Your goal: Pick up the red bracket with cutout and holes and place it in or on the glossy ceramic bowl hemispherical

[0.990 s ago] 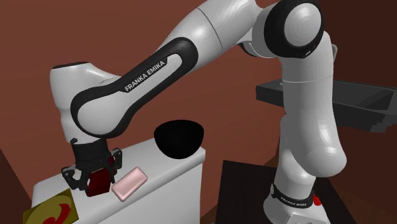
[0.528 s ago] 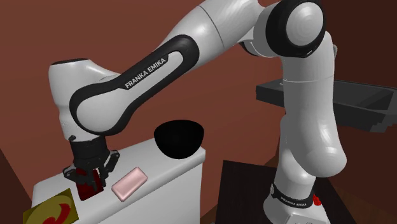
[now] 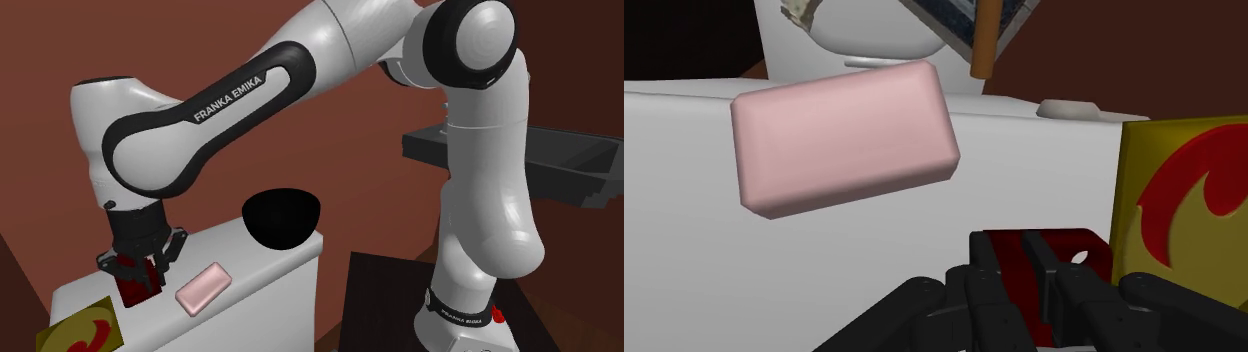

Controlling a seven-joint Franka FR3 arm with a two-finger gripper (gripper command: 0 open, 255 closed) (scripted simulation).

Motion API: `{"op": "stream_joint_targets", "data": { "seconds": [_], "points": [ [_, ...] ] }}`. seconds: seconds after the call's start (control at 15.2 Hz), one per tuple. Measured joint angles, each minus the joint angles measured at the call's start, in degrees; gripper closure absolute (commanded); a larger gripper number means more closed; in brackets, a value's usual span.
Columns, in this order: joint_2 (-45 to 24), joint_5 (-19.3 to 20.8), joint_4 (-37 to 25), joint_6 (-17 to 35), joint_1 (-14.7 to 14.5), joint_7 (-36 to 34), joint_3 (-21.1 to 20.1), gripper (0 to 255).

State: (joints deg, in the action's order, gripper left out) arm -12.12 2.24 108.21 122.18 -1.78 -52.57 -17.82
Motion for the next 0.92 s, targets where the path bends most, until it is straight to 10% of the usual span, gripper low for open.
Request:
{"op": "stream_joint_targets", "data": {
  "seconds": [0.92],
  "points": [
    [3.0, -1.1, -6.9, -9.7, 0.3, 0.7, -0.2, 255]
  ]
}}
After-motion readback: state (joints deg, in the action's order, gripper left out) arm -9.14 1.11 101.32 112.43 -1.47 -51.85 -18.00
